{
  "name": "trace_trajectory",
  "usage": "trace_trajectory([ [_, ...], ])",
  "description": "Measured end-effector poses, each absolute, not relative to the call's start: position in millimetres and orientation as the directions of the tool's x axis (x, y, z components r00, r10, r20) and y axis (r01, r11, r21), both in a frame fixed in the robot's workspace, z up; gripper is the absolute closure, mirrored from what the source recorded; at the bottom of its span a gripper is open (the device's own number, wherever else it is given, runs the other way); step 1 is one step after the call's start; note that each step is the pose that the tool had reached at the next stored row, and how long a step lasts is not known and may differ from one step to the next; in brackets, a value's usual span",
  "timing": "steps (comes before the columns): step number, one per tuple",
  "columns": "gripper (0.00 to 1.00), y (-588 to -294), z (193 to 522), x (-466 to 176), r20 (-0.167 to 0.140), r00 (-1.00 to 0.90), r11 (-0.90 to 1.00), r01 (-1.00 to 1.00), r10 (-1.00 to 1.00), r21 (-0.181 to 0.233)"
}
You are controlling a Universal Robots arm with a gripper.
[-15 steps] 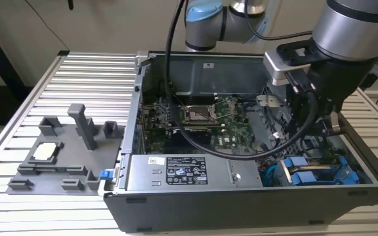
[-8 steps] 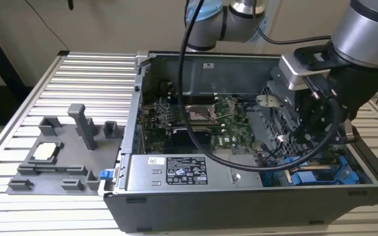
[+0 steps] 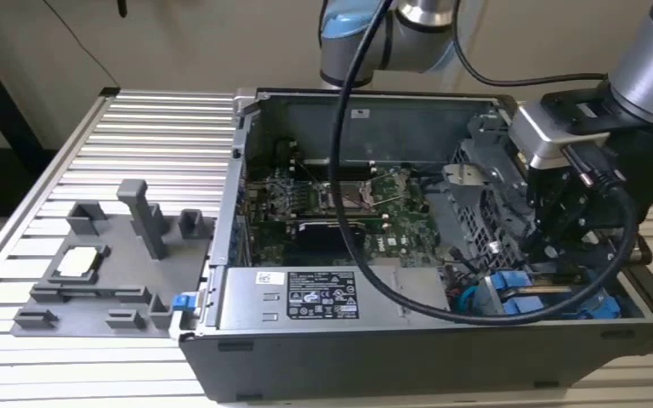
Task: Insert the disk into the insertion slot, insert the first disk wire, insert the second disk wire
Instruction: 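Insert the second disk wire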
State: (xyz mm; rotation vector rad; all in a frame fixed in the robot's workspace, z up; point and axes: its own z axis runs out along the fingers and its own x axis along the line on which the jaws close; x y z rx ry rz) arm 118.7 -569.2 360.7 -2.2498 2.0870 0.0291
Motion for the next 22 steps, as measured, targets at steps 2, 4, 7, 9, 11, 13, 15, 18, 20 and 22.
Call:
trace_trajectory([
  [2,0.84,-569,360,126,-0.062,0.076,-0.074,-0.997,-0.995,-0.030],
  [4,0.84,-570,359,131,-0.060,0.075,-0.074,-0.997,-0.995,-0.020],
  [7,0.84,-571,358,137,-0.056,0.074,-0.074,-0.997,-0.996,-0.009],
  [9,0.84,-572,357,139,-0.055,0.074,-0.074,-0.997,-0.996,-0.006],
  [11,0.84,-573,355,141,-0.053,0.074,-0.074,-0.997,-0.996,-0.005],
  [13,0.84,-573,353,142,-0.050,0.074,-0.074,-0.997,-0.996,-0.004],
  [15,0.84,-573,352,142,-0.050,0.073,-0.073,-0.997,-0.996,-0.004],
  [18,0.84,-573,350,144,-0.050,0.073,-0.073,-0.997,-0.996,-0.004],
  [20,0.84,-573,348,144,-0.050,0.072,-0.072,-0.997,-0.996,-0.004],
  [22,0.84,-573,348,144,-0.050,0.069,-0.069,-0.998,-0.996,-0.004],
])
